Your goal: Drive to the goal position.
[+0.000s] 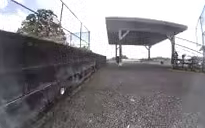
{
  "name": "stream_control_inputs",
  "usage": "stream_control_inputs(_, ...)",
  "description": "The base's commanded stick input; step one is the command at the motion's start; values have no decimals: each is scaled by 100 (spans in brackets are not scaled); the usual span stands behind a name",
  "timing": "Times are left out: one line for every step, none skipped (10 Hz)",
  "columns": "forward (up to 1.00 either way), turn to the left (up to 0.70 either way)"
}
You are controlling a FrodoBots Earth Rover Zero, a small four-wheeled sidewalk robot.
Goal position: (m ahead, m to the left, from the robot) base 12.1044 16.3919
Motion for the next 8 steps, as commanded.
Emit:
stream_control_inputs(70, 11)
stream_control_inputs(70, 7)
stream_control_inputs(70, 1)
stream_control_inputs(70, 1)
stream_control_inputs(70, 1)
stream_control_inputs(70, 1)
stream_control_inputs(70, 1)
stream_control_inputs(70, 1)
